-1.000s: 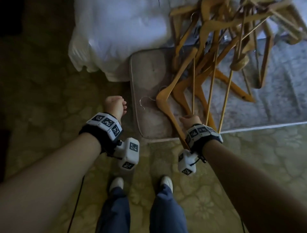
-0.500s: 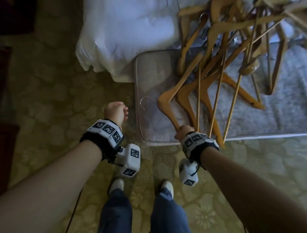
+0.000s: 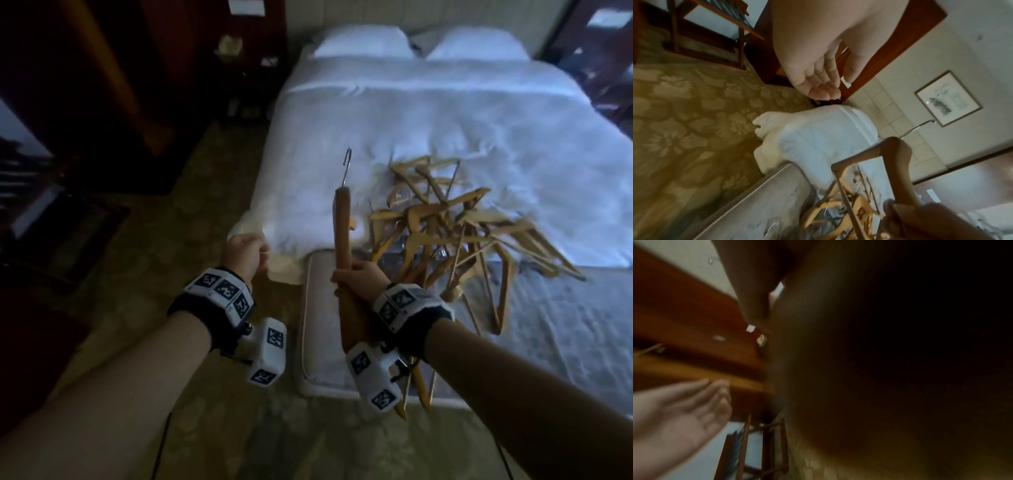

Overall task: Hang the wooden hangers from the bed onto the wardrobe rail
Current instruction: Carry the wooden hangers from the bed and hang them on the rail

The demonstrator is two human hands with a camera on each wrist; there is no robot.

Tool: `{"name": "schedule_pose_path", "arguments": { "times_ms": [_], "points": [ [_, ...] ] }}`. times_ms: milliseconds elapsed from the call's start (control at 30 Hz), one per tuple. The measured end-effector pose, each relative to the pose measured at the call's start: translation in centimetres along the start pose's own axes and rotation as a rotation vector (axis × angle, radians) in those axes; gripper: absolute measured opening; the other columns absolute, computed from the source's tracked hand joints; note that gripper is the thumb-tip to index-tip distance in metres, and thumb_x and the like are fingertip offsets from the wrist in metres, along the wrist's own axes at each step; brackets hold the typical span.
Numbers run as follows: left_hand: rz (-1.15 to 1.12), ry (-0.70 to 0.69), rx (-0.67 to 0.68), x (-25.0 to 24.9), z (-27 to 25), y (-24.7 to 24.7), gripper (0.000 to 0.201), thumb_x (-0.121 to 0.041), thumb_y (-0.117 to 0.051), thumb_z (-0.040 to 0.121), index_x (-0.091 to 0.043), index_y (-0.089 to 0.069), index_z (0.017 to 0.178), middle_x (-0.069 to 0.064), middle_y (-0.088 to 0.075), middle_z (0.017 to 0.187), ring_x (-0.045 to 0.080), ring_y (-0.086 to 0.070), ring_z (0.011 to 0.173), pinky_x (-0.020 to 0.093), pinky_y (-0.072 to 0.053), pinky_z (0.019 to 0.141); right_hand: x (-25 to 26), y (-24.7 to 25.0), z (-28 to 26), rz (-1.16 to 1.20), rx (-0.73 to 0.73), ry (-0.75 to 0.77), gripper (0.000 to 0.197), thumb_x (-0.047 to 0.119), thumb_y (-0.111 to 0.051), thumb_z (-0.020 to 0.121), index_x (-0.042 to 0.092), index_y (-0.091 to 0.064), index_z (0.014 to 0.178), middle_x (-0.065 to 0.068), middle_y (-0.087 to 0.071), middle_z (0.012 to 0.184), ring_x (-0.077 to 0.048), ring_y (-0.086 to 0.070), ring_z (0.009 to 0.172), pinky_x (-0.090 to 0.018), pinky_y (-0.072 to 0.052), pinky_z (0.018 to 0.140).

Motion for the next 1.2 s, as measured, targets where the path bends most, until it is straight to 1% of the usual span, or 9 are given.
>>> {"name": "schedule_pose_path", "arguments": {
  "times_ms": [167, 367, 467, 567, 700, 800, 900, 1033, 1200],
  "points": [
    [-0.06, -0.172, -0.065, -8.8, -3.8, 7.6, 0.01, -0.009, -0.053, 0.091, -0.013, -0.059, 0.099, 0.001, -0.06, 0.078, 0.012, -0.055, 0.067, 0.023, -0.044, 0.057, 12.1, -3.6, -7.0, -0.031, 0.005, 0.334, 0.006, 0.01, -0.06, 0.084, 0.01, -0.057, 0.079, -0.002, -0.057, 0.066, -0.005, -0.057, 0.048, -0.016, -0.045, 0.047],
    [-0.138, -0.27, -0.047, -15.8, -9.1, 18.9, 0.012, -0.026, -0.056, 0.093, -0.02, -0.06, 0.083, -0.001, -0.063, 0.08, 0.01, -0.057, 0.071, 0.024, -0.047, 0.065, 22.4, -12.9, -16.9, -0.21, 0.087, 0.627, 0.031, 0.025, -0.061, 0.086, 0.011, -0.054, 0.112, -0.002, -0.055, 0.096, -0.015, -0.055, 0.085, -0.021, -0.045, 0.065],
    [-0.109, -0.369, 0.077, -18.6, -12.8, 24.1, 0.02, -0.036, -0.052, 0.094, -0.02, -0.063, 0.099, 0.0, -0.067, 0.091, 0.012, -0.063, 0.085, 0.028, -0.048, 0.077, 25.8, -19.7, -22.0, -0.342, 0.13, 0.773, 0.028, 0.024, -0.062, 0.084, 0.01, -0.056, 0.108, -0.005, -0.05, 0.107, -0.02, -0.054, 0.095, -0.029, -0.047, 0.08],
    [-0.155, -0.465, 0.039, -20.2, -16.4, 33.0, 0.035, -0.04, -0.053, 0.093, -0.016, -0.059, 0.117, 0.005, -0.067, 0.105, 0.017, -0.065, 0.098, 0.032, -0.05, 0.085, 28.2, -27.1, -27.0, -0.415, 0.15, 0.93, 0.018, 0.024, -0.064, 0.083, 0.013, -0.053, 0.09, -0.002, -0.045, 0.099, -0.017, -0.049, 0.087, -0.027, -0.039, 0.075],
    [-0.077, -0.53, -0.1, -20.3, -20.6, 43.3, 0.034, -0.022, -0.068, 0.085, -0.015, -0.051, 0.113, 0.008, -0.064, 0.099, 0.02, -0.065, 0.088, 0.029, -0.054, 0.065, 29.2, -36.6, -31.7, -0.555, 0.193, 1.051, 0.022, 0.024, -0.065, 0.082, 0.007, -0.053, 0.089, -0.003, -0.04, 0.095, -0.021, -0.048, 0.083, -0.03, -0.04, 0.076],
    [0.103, -0.527, -0.237, -19.6, -23.3, 51.0, 0.043, -0.01, -0.069, 0.082, -0.014, -0.041, 0.115, 0.014, -0.059, 0.103, 0.028, -0.064, 0.093, 0.044, -0.056, 0.075, 29.6, -44.4, -36.0, -0.575, 0.28, 1.122, 0.03, 0.023, -0.066, 0.083, 0.003, -0.057, 0.102, -0.004, -0.039, 0.097, -0.025, -0.049, 0.088, -0.032, -0.042, 0.082],
    [0.081, -0.498, -0.345, -18.1, -26.2, 58.9, 0.045, -0.002, -0.065, 0.084, -0.012, -0.038, 0.118, 0.012, -0.058, 0.097, 0.026, -0.064, 0.086, 0.039, -0.056, 0.064, 30.1, -51.7, -40.4, -0.558, 0.432, 1.166, 0.04, 0.037, -0.065, 0.083, 0.003, -0.061, 0.105, -0.006, -0.049, 0.102, -0.026, -0.054, 0.096, -0.034, -0.046, 0.085],
    [0.236, -0.449, -0.514, -15.0, -30.1, 68.8, 0.053, -0.008, -0.07, 0.081, -0.009, -0.039, 0.123, 0.011, -0.06, 0.103, 0.027, -0.061, 0.098, 0.04, -0.051, 0.08, 31.6, -59.2, -45.6, -0.506, 0.631, 1.161, 0.038, 0.045, -0.055, 0.089, 0.008, -0.063, 0.083, -0.005, -0.057, 0.067, -0.019, -0.057, 0.062, -0.038, -0.051, 0.064],
    [0.365, -0.357, -0.607, -10.4, -35.2, 78.8, 0.063, -0.004, -0.069, 0.081, -0.011, -0.033, 0.132, 0.015, -0.062, 0.106, 0.03, -0.063, 0.101, 0.051, -0.051, 0.088, 35.1, -66.6, -48.3, -0.397, 0.562, 1.166, 0.011, 0.031, -0.057, 0.091, 0.02, -0.056, 0.088, -0.007, -0.063, 0.09, -0.024, -0.065, 0.079, -0.038, -0.057, 0.076]
  ]
}}
Point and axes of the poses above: each hand's wrist, its own z-axis towards the middle knuckle, its own y-axis out of the back of the hand, x = y × z, the point moved 9 cm from there along z, towards the middle knuckle
